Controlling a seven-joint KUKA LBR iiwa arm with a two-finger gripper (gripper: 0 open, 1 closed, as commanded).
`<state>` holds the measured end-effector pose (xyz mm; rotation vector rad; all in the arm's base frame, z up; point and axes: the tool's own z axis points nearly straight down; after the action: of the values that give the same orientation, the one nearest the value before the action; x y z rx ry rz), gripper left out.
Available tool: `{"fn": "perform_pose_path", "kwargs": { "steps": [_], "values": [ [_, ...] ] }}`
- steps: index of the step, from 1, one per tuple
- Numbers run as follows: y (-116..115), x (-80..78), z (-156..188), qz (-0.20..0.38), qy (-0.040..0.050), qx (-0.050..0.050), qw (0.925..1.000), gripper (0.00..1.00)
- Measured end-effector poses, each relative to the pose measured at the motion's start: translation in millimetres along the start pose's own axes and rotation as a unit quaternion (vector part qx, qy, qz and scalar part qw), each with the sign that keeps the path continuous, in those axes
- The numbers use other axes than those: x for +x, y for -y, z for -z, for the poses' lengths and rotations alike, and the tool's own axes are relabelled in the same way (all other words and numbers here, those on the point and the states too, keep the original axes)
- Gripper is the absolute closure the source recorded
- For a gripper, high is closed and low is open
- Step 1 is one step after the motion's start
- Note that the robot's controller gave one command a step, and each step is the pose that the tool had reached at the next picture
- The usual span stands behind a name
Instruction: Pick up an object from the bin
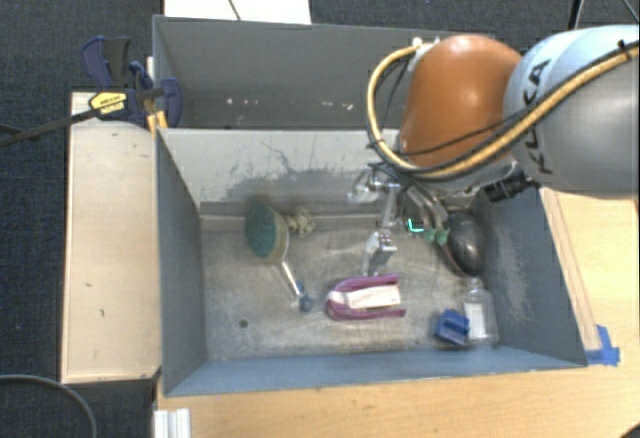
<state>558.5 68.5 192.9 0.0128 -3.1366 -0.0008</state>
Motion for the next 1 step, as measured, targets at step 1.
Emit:
{"fn": "perform_pose_path", "kwargs": {
  "steps": [1],
  "values": [
    [20.8, 1.4, -100.6, -0.024, 0.0045, -0.001, 0.9997, 0.0]
  ]
}}
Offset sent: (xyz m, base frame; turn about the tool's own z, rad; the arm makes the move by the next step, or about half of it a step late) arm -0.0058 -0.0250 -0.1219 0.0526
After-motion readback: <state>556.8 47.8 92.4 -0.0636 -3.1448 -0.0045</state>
